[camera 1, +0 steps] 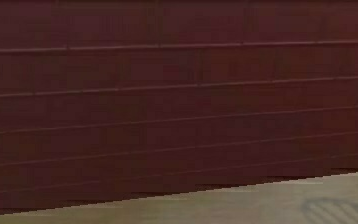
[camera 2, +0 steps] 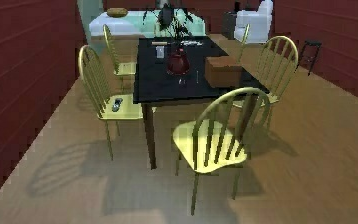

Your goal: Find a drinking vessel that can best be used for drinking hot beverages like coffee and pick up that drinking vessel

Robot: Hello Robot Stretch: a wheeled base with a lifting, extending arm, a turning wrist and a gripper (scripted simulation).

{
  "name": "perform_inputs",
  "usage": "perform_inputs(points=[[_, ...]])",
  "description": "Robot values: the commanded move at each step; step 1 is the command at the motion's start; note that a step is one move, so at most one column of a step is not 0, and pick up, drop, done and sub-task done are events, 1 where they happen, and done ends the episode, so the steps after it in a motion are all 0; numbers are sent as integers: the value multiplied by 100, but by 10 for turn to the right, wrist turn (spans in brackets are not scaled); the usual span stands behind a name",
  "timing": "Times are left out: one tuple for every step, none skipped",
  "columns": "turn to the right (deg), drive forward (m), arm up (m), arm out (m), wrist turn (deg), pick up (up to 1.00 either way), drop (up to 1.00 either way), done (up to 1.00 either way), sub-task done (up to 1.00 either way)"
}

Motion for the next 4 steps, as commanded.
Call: perform_inputs(points=[[450, 0, 0, 0, 0, 0, 0, 0, 0], [30, 0, 0, 0, 0, 0, 0, 0, 0], [0, 100, 0, 0, 0, 0, 0, 0, 0], [0, 40, 0, 0, 0, 0, 0, 0, 0]])
